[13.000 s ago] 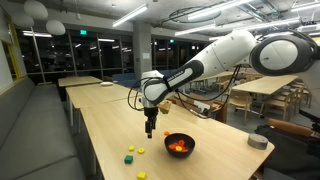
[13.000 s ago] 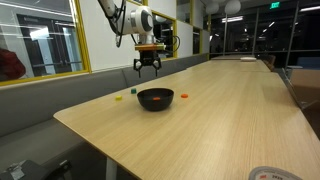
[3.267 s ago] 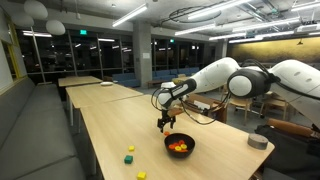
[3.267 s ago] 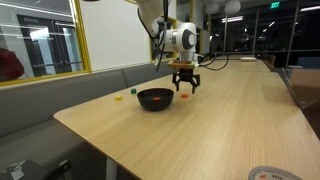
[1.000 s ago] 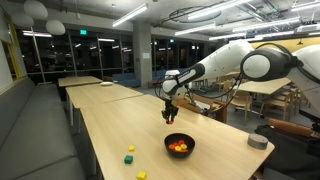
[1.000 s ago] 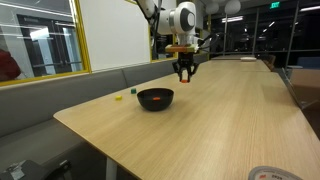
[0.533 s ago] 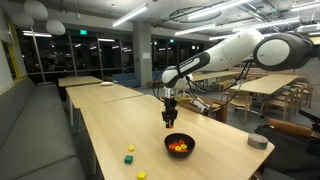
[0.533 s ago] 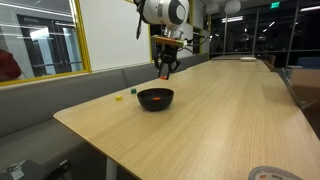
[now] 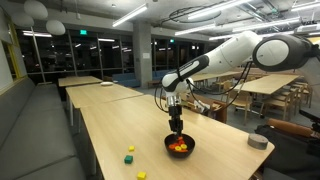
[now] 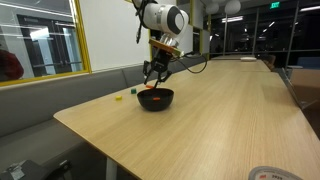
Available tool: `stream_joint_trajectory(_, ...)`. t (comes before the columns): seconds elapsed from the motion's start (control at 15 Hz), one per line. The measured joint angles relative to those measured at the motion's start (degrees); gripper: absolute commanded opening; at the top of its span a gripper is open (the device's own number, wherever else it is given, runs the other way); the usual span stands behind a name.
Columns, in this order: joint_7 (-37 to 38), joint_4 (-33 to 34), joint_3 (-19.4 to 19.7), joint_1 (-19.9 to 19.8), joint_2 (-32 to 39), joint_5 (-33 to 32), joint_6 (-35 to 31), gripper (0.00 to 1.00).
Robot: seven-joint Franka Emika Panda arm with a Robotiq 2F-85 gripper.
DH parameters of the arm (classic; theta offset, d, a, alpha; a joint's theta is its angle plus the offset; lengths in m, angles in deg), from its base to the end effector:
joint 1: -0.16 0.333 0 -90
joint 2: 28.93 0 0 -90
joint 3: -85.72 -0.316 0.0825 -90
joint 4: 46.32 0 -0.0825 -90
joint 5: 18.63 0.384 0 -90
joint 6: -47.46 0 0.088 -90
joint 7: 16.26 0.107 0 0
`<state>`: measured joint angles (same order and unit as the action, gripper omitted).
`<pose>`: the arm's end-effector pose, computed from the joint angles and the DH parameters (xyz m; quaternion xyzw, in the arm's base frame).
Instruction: Put the discs on the table in the bowl
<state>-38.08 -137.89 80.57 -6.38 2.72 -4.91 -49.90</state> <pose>0.6370 0.0008 0.2872 -0.9569 -0.1292 0.1893 0.1780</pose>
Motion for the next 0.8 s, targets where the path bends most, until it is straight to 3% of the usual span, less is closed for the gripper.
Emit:
stream_joint_trajectory(0.13,0.1,-0.7,0.6,-0.1,0.0,0.0,0.5,0.98)
stream_joint_trajectory(0.2,0.2,-1.0,1.0,-0.1,0.0,-0.1,0.5,0.99)
stream_joint_trajectory(0.53,4.2,-2.8,2.9,0.7,-2.4,-4.8,-1.2,1.00)
stream_joint_trajectory(0.8,10.2,-10.2,4.3,2.6,-12.4,-12.0,-4.4,1.00)
